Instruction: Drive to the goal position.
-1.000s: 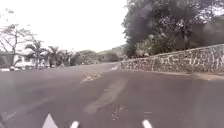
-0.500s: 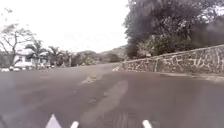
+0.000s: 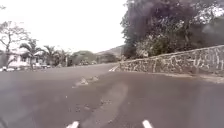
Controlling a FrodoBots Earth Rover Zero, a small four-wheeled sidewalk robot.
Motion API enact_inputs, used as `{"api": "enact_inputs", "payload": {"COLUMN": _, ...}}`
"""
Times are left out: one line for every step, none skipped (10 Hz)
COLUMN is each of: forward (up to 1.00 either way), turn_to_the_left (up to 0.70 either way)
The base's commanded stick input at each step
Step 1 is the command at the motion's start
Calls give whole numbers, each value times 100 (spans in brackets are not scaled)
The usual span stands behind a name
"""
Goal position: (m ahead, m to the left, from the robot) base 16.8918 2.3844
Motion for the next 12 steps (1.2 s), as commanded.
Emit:
{"api": "enact_inputs", "payload": {"forward": 50, "turn_to_the_left": 0}}
{"api": "enact_inputs", "payload": {"forward": 50, "turn_to_the_left": 0}}
{"api": "enact_inputs", "payload": {"forward": 50, "turn_to_the_left": 0}}
{"api": "enact_inputs", "payload": {"forward": 50, "turn_to_the_left": 0}}
{"api": "enact_inputs", "payload": {"forward": 50, "turn_to_the_left": 0}}
{"api": "enact_inputs", "payload": {"forward": 50, "turn_to_the_left": 0}}
{"api": "enact_inputs", "payload": {"forward": 50, "turn_to_the_left": 0}}
{"api": "enact_inputs", "payload": {"forward": 50, "turn_to_the_left": 0}}
{"api": "enact_inputs", "payload": {"forward": 50, "turn_to_the_left": 0}}
{"api": "enact_inputs", "payload": {"forward": 50, "turn_to_the_left": 0}}
{"api": "enact_inputs", "payload": {"forward": 50, "turn_to_the_left": 0}}
{"api": "enact_inputs", "payload": {"forward": 50, "turn_to_the_left": 0}}
